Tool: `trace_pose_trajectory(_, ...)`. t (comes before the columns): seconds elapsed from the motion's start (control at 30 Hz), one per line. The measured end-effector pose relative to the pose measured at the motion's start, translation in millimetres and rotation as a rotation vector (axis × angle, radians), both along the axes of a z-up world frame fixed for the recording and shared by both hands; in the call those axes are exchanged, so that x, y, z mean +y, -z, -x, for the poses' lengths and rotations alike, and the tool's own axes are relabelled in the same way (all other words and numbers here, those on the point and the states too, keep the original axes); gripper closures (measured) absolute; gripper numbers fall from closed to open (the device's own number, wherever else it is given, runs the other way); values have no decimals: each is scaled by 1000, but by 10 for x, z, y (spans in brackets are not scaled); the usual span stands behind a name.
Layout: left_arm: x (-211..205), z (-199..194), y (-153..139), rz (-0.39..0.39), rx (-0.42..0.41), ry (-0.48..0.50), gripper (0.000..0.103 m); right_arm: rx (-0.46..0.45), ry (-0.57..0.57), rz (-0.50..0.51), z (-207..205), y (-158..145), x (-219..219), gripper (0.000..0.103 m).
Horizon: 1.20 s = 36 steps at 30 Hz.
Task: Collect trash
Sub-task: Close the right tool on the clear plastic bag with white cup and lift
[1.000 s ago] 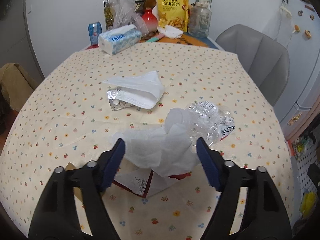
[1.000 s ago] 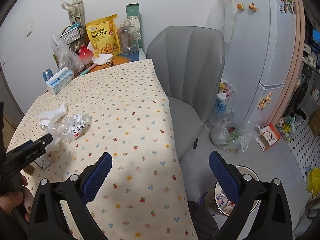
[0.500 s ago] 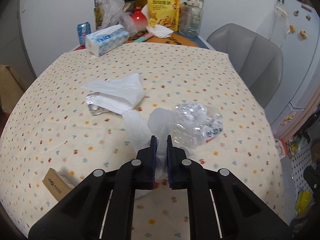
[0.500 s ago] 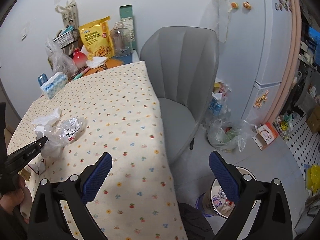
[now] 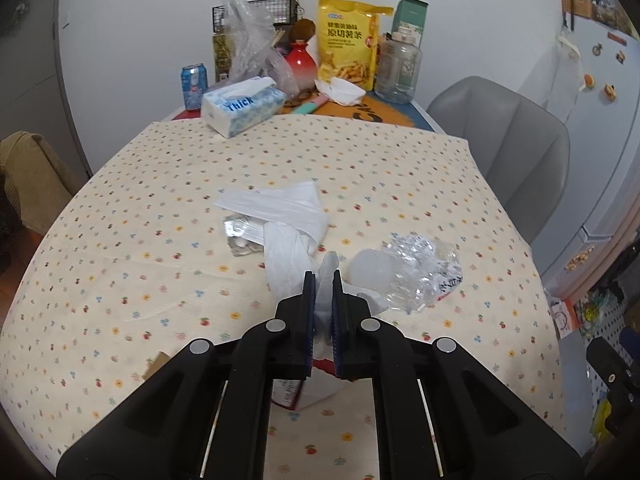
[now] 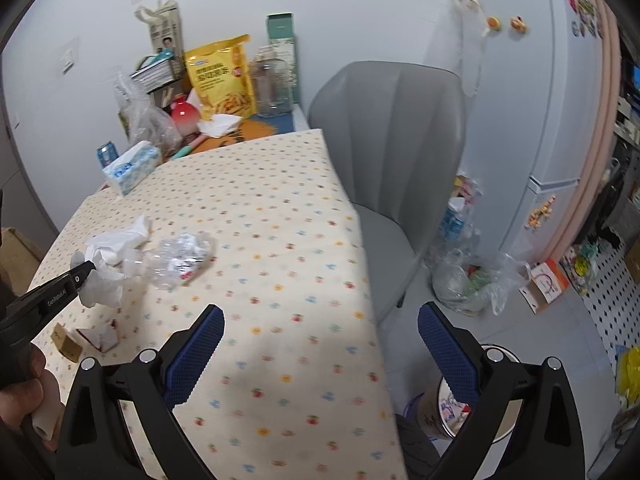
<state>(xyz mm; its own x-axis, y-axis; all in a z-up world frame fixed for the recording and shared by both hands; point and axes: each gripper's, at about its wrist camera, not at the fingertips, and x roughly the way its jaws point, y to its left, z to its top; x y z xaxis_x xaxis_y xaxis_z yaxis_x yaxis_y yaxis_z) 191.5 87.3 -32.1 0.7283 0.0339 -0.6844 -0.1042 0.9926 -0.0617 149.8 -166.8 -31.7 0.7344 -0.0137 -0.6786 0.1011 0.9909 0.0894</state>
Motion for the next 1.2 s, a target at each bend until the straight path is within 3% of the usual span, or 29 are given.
trace_pose_trajectory(0.27,352,29,-142,4,-42,-60,95,-8,-91,6,-153,-87,470,8)
trace_pose_trajectory(0.7,769,-149,-138,-15,-33,-126,95,15,-213,21,-513,-105,1166,8)
trace_pose_trajectory(1.2,1013,-501,72,-18,8,-158,95,96,-247,49,-1068,175,1685,8)
